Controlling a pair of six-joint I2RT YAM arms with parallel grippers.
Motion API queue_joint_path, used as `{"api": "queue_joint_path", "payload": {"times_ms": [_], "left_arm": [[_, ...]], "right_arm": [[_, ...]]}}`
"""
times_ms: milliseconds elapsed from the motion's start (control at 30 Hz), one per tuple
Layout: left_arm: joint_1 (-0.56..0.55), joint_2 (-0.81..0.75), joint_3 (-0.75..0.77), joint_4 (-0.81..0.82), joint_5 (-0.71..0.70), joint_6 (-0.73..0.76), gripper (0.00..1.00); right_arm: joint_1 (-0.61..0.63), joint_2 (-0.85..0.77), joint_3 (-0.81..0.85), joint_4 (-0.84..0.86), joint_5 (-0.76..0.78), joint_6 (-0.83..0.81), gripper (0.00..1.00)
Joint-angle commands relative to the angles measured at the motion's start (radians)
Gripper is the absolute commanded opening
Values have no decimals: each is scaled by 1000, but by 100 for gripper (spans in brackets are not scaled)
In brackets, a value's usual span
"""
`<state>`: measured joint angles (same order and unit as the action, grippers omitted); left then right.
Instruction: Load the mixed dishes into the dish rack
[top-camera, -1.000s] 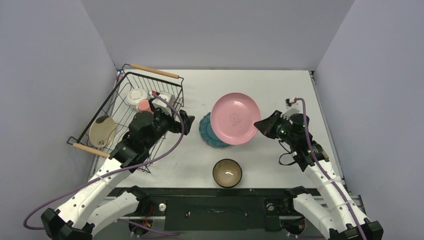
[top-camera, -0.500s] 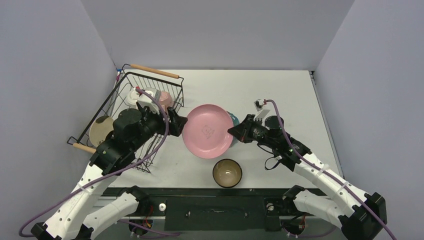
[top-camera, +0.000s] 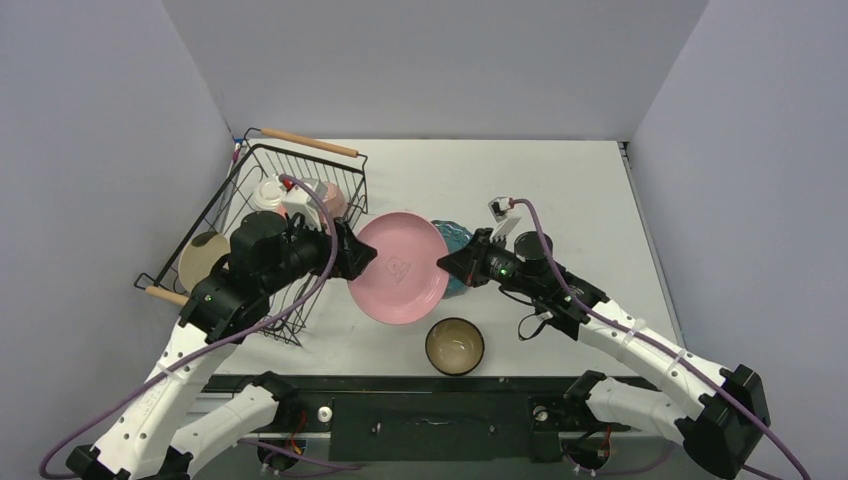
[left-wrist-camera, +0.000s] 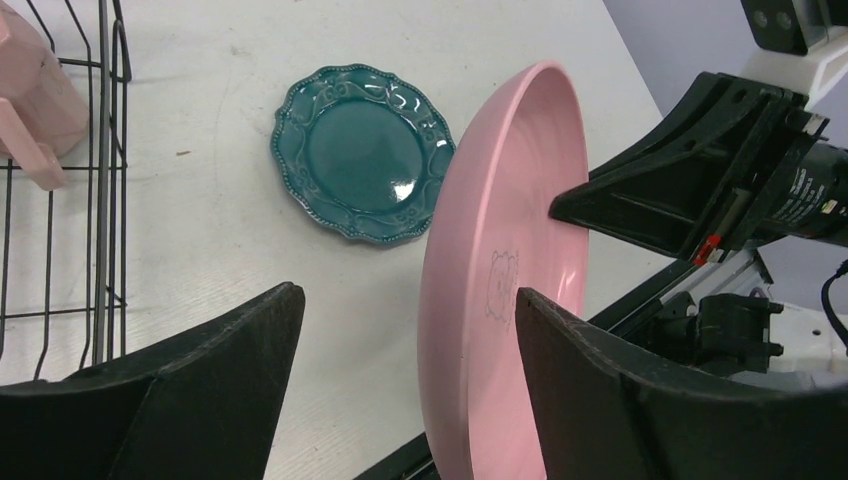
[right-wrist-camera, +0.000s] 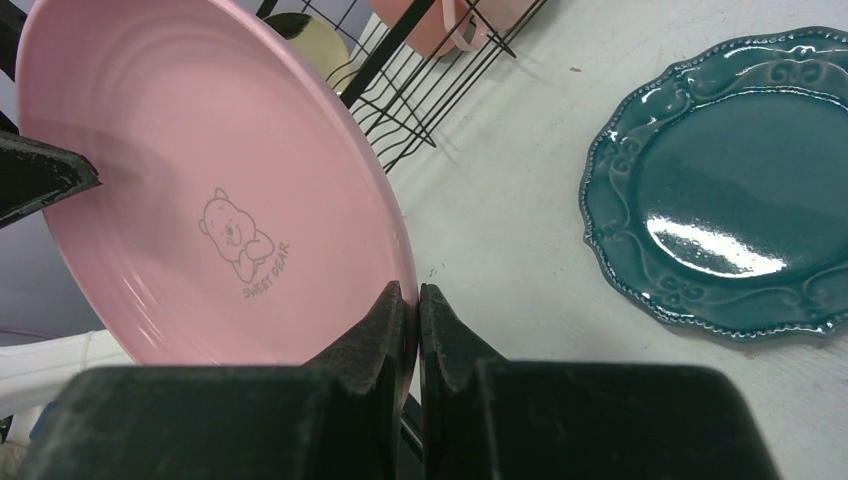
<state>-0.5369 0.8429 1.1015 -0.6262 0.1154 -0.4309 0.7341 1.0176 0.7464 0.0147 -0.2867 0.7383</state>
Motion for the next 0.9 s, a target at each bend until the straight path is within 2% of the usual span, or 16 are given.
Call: {"api": "queue_joint_path", "payload": {"times_ms": [0, 267, 333, 367, 500, 533, 600, 633, 667, 700, 733, 767, 800, 867], "left_arm": [[6, -18, 40, -32, 54, 57, 69], [6, -9, 87, -109, 117, 106, 37], [6, -12, 98, -128, 128, 129, 24], [6, -17, 103, -144, 124, 148, 15], [6, -48, 120, -181, 63, 217, 0], [6, -59, 128, -186, 39, 228, 0], [6, -80, 143, -201, -2, 270, 0], [6, -86, 155, -207, -18, 279, 0], [6, -102, 160, -209, -57, 296, 0], [6, -110, 174, -212, -79, 306, 0], [6, -125, 182, -212, -120, 331, 0], [7, -132, 204, -215, -149, 346, 0], [7, -145, 216, -215, -204, 375, 0], [4, -162, 251, -213, -288, 415, 0]], "right_arm": [[14, 8, 51, 116, 6, 5, 0], [54, 42, 73, 129, -9, -52, 0], [69, 56, 86, 133, -15, -68, 0], [78, 61, 100, 129, -17, -73, 0], [99, 112, 157, 86, -10, -99, 1], [104, 120, 166, 79, -6, -100, 5], [113, 139, 187, 68, 2, -98, 26], [115, 147, 195, 64, 8, -98, 32], [121, 148, 196, 59, 21, -97, 45], [123, 148, 198, 56, 29, -98, 52], [124, 145, 198, 39, 54, -99, 64], [122, 136, 205, 26, 69, -100, 67], [115, 130, 208, 2, 89, -101, 76], [97, 104, 210, -10, 96, -109, 80]]}}
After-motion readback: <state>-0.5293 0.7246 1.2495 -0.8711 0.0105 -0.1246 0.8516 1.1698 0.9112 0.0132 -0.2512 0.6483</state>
